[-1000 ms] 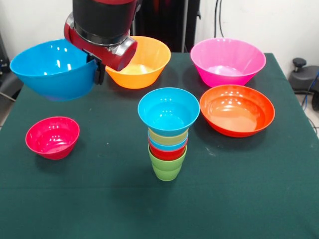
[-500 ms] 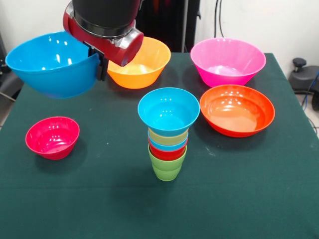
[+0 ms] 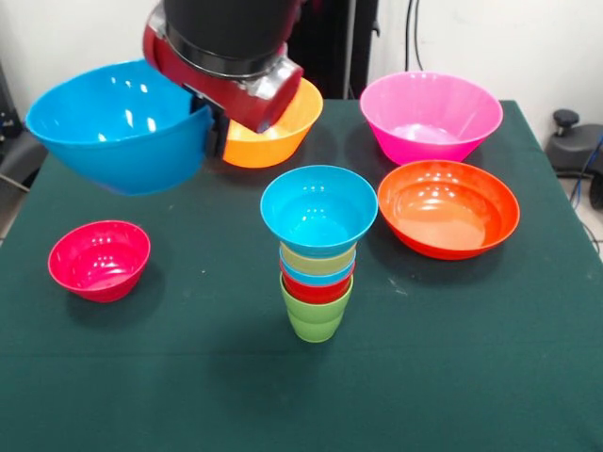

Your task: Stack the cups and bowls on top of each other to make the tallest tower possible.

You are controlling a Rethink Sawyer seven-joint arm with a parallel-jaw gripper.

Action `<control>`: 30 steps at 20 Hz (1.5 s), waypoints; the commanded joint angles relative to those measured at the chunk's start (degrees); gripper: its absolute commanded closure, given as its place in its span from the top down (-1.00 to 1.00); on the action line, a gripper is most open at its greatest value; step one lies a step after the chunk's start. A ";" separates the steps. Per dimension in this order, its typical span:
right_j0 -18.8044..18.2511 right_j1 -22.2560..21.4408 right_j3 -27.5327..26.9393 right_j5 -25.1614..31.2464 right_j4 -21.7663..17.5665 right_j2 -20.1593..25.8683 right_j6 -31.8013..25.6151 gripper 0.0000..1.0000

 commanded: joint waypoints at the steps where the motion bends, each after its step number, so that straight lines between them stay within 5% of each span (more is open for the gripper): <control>1: 3.32 3.01 -4.99 7.33 -0.62 4.24 -9.32 -1.00; 30: 6.90 2.28 -6.09 9.86 1.75 1.10 -3.78 -1.00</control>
